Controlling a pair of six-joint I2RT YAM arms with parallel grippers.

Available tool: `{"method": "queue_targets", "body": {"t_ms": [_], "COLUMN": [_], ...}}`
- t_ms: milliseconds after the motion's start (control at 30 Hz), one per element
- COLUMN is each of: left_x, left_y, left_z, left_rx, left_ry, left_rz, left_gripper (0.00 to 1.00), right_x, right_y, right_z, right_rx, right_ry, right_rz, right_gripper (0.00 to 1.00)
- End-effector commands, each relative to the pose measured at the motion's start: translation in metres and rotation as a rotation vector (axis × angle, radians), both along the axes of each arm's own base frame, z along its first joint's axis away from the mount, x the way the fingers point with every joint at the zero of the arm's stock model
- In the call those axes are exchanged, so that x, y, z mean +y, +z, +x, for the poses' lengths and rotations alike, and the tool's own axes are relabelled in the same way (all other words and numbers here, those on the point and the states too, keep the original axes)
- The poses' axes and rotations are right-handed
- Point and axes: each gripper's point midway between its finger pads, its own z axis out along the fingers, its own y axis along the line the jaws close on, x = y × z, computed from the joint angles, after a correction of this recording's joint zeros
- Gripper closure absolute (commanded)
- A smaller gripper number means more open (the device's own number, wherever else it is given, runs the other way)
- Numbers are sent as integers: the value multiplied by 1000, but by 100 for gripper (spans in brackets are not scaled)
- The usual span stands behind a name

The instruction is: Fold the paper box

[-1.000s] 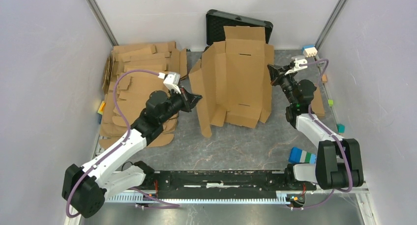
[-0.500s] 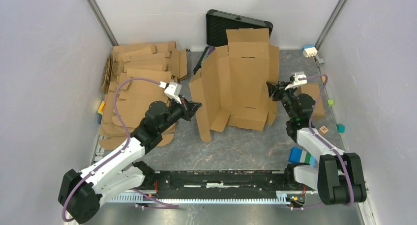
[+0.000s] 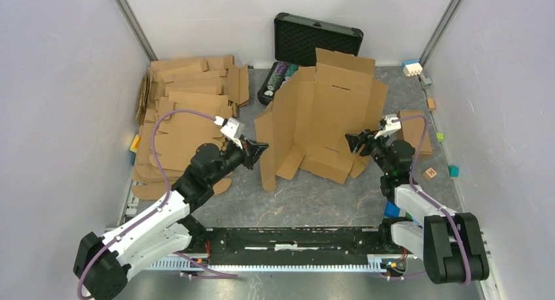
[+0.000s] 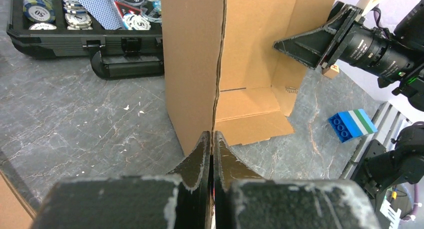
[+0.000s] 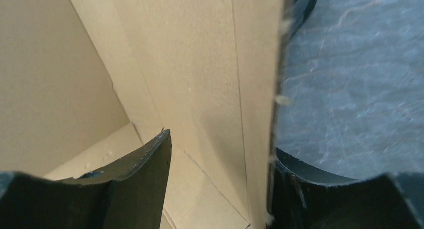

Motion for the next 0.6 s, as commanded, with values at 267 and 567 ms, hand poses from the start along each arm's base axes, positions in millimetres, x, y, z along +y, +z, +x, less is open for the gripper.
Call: {"method": "queue_targets", "body": {"t_ms": [267,567], "left_x": [28,59], "left_y": [-16,-27], "left_z": [9,17], "left_rx": [-143,-152], "left_ry": [113,287], "left_rz": [125,103], "left_gripper": [93,54], "right_x": [26,22], "right_y": [-20,-5], "right_z": [-54,-60], "right_rx": [-33,-134], "right_ry": [167,143], "right_rz": [81,57], "right_gripper": [43,91]}}
